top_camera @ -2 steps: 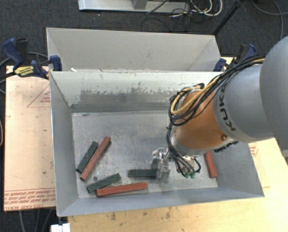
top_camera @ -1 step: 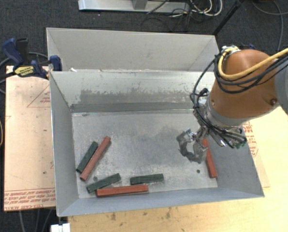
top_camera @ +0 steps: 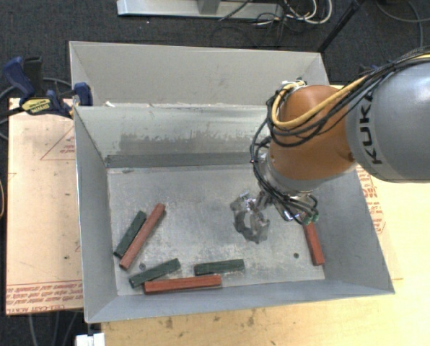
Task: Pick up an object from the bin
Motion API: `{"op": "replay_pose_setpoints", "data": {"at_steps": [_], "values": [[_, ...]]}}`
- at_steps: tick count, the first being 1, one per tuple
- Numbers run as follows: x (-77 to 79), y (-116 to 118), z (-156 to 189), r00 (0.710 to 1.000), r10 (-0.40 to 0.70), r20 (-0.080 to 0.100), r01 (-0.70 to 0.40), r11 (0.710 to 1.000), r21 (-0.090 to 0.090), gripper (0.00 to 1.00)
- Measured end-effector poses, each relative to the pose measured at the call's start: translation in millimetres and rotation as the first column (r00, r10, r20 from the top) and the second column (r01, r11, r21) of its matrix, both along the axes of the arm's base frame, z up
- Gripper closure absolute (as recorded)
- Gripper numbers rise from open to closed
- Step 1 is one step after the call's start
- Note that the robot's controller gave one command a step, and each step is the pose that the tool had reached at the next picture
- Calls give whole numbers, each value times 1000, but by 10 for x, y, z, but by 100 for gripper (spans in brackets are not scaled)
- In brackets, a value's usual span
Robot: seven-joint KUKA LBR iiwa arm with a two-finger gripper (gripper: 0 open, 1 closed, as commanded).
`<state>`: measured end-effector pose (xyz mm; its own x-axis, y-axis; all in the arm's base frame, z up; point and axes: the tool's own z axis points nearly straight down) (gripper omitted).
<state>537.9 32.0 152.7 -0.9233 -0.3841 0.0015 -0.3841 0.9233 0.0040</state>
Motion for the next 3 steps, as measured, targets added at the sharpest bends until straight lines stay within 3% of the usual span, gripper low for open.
{"op": "replay_pose_setpoints", "data": {"at_steps": [1,2,3], "values": [[6,-20,27,1000,-3,4,3,1000,-1,0],[-439,209,-846,994,-112,8,112,994,0,0],[-437,201,-823,994,-112,6,112,994,-1,100]]}}
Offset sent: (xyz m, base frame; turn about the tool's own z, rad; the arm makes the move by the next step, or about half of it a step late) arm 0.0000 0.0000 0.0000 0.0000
